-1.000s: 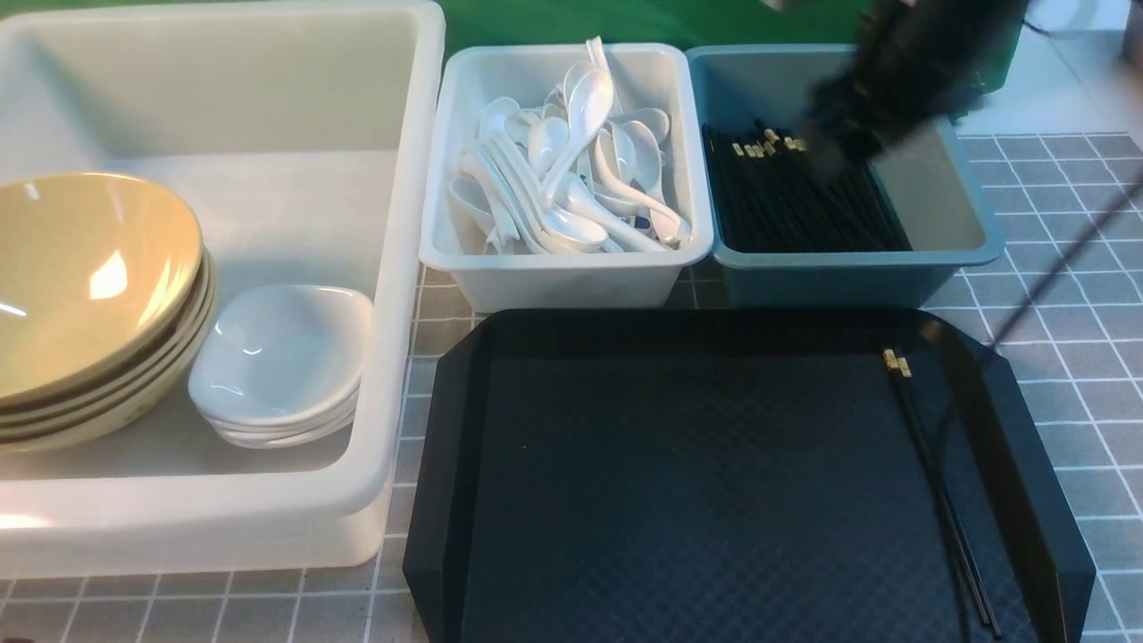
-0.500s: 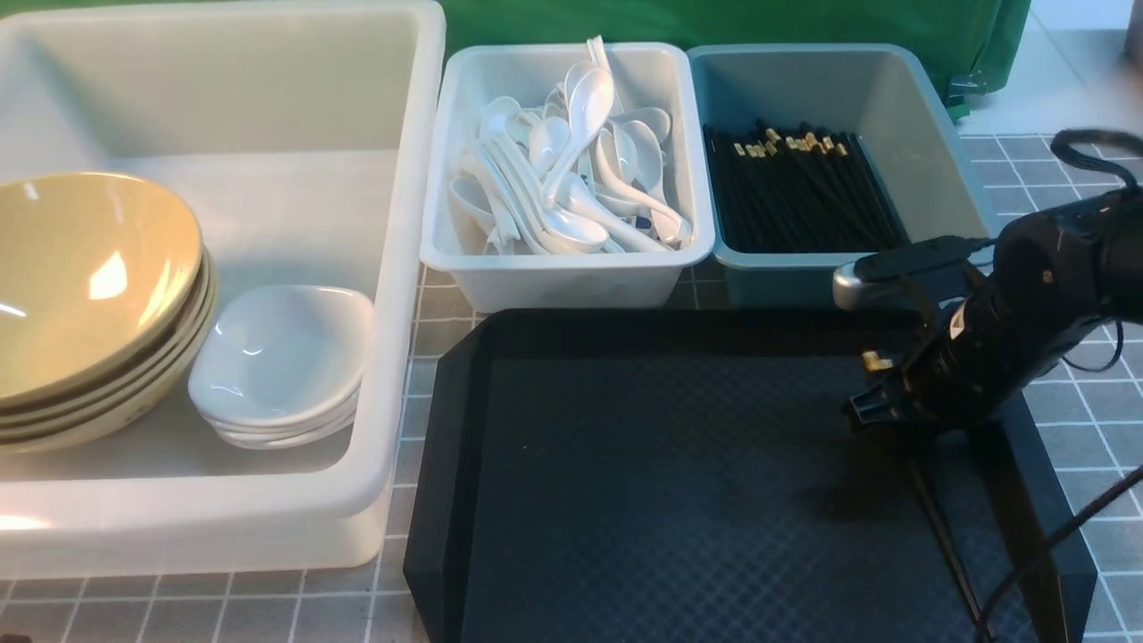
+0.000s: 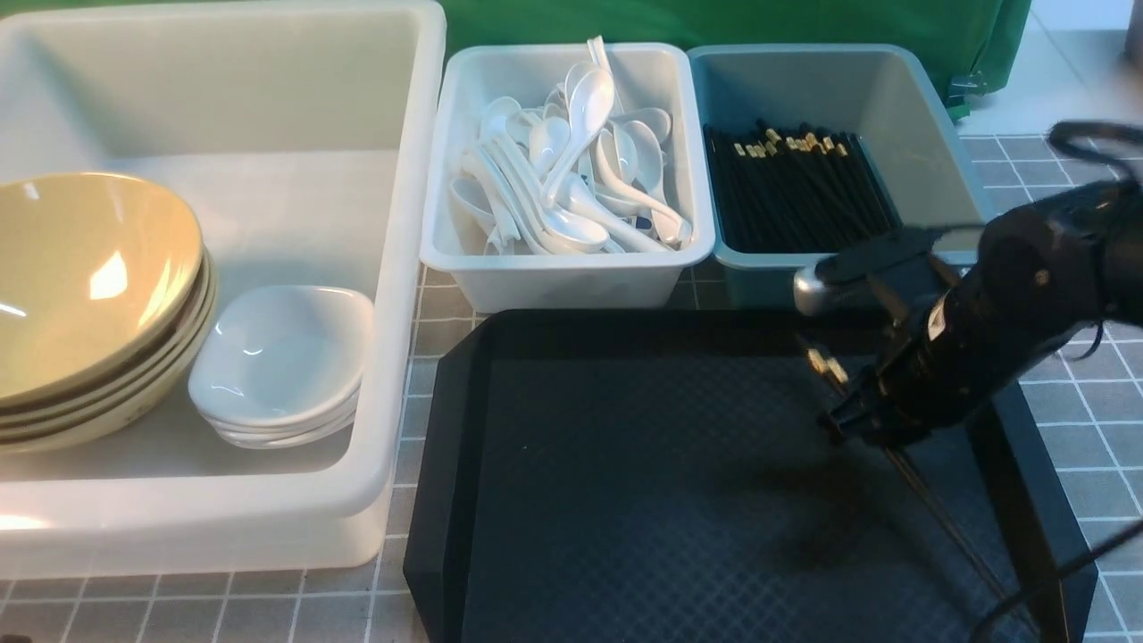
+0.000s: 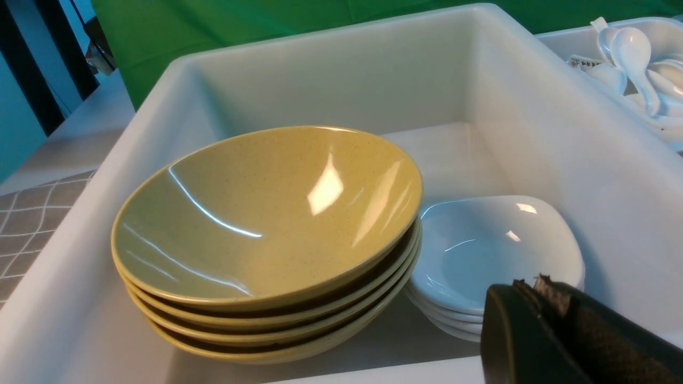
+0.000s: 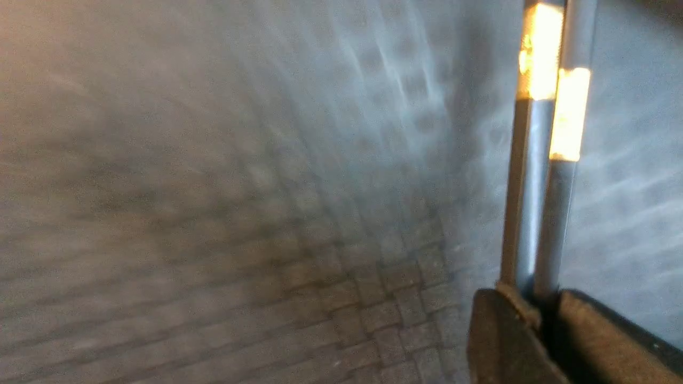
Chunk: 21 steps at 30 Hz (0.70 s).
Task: On grey table put chopsticks spoon bowls plates into blue grey white boxes.
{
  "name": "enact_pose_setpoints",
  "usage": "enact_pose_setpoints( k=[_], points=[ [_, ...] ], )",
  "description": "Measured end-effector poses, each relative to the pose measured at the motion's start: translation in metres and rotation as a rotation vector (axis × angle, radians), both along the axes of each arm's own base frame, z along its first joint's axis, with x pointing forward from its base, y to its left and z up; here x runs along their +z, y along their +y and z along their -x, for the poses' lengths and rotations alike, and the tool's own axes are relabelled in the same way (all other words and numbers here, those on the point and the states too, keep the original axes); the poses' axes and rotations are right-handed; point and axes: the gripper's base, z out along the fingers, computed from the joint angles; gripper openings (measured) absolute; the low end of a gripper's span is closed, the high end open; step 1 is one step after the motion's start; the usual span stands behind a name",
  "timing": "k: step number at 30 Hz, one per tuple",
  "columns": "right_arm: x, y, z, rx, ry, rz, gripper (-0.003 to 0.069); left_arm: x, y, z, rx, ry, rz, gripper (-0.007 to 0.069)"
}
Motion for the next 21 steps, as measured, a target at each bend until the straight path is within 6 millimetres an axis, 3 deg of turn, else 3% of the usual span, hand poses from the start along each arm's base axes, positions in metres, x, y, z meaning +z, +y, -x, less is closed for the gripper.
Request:
enact_pose_setpoints(
  k=[3,6,9,11,13,17,21],
  points=[
    [0.046,-0.001,0.014,0.023,-0.157,-0.056,0.0134,0.0,0.0,0.0,0.0,0.0,-0.001,-0.001],
    [0.079,-0.001,0.01,0.041,-0.369,-0.121,0.0134,0.0,0.0,0.0,0.001,-0.002,0.0,-0.001],
    [0.109,-0.001,-0.01,0.035,-0.647,-0.209,0.0134,0.001,0.0,0.0,0.002,-0.007,-0.001,-0.001],
    [0.128,-0.002,-0.038,0.013,-0.88,-0.279,0.0134,0.003,0.001,0.0,0.006,-0.028,-0.002,-0.001],
    [0.135,-0.004,-0.072,-0.015,-0.993,-0.303,0.0143,0.004,0.001,-0.001,0.009,-0.048,-0.003,-0.001],
    [0.109,-0.008,-0.117,-0.081,-0.901,-0.29,0.0248,0.005,0.001,-0.001,0.011,-0.059,-0.005,-0.001],
    [0.099,-0.013,-0.125,-0.128,-0.731,-0.254,0.0354,0.005,0.001,-0.001,0.011,-0.059,-0.005,-0.001]
  ],
)
